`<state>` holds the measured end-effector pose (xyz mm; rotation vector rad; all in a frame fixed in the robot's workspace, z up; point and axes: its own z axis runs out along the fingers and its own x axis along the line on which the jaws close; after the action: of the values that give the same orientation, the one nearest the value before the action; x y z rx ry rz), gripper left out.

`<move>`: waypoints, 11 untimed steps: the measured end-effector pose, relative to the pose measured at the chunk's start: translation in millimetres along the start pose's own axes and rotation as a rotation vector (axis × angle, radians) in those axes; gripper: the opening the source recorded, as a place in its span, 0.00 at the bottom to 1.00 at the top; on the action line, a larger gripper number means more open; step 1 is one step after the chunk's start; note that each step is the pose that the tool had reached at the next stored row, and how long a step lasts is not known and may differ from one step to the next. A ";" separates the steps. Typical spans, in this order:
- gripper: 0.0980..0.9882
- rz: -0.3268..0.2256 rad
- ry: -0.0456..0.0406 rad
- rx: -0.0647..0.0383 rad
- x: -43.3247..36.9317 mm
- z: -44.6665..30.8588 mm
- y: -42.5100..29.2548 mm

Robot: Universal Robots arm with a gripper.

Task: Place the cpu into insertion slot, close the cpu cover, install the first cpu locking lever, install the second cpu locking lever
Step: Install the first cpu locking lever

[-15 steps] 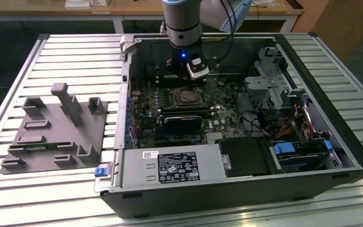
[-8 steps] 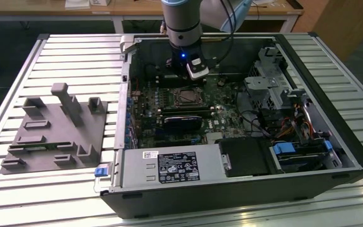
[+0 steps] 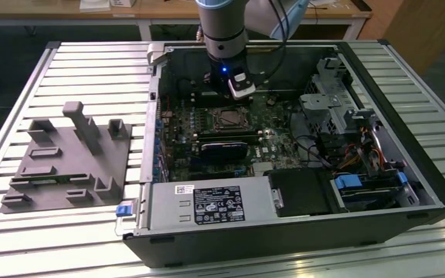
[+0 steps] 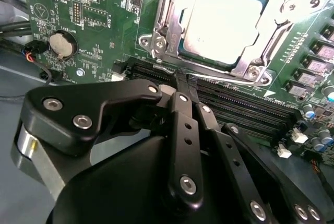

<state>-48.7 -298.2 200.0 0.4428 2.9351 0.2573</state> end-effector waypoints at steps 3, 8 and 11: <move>0.01 0.006 -0.0030 0.000 -0.1 1.2 -1.3; 0.01 0.013 -0.0071 0.001 -0.7 2.6 -4.1; 0.01 0.017 -0.0089 0.001 -1.3 2.9 -6.2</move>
<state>-48.7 -304.0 196.2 0.4673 2.9241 0.2558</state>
